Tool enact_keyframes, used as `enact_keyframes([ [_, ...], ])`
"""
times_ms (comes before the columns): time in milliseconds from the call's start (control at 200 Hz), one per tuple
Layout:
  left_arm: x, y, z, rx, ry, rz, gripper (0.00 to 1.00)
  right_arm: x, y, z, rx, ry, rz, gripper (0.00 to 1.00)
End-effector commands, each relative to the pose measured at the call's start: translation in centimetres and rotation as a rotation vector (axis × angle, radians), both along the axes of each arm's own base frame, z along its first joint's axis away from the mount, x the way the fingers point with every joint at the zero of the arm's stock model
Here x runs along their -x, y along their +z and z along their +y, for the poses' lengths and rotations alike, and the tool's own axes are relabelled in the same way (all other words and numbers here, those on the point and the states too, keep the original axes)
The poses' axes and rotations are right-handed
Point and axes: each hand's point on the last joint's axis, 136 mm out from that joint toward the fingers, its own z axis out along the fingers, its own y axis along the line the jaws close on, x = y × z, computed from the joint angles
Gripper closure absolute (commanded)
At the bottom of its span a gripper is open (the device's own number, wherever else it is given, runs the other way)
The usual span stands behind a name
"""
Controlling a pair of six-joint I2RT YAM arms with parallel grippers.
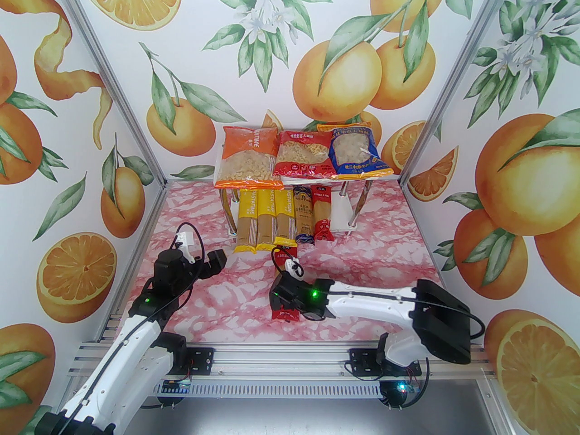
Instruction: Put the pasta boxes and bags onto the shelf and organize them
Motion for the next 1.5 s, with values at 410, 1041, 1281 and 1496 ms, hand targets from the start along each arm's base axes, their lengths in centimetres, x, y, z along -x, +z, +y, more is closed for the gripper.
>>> enact_keyframes([
  [410,0.0,0.2,0.4,0.017,0.004,-0.028,0.0,0.6,-4.0,1.6,0.074,-0.025,0.116,0.0],
  [1041,-0.1,0.4,0.6,0.033,0.01,-0.038,0.0,1.5,-3.3,-5.8,0.203,-0.067,0.127,0.04],
  [1281,0.0,0.4,0.6,0.037,0.01,-0.037,0.0,0.0,-2.9,-3.5,0.243,0.043,0.099,0.0],
  [1496,0.2,0.6,0.8,0.026,0.014,-0.041,0.0,-0.9,-4.2,-2.0,0.267,0.117,0.137,0.03],
])
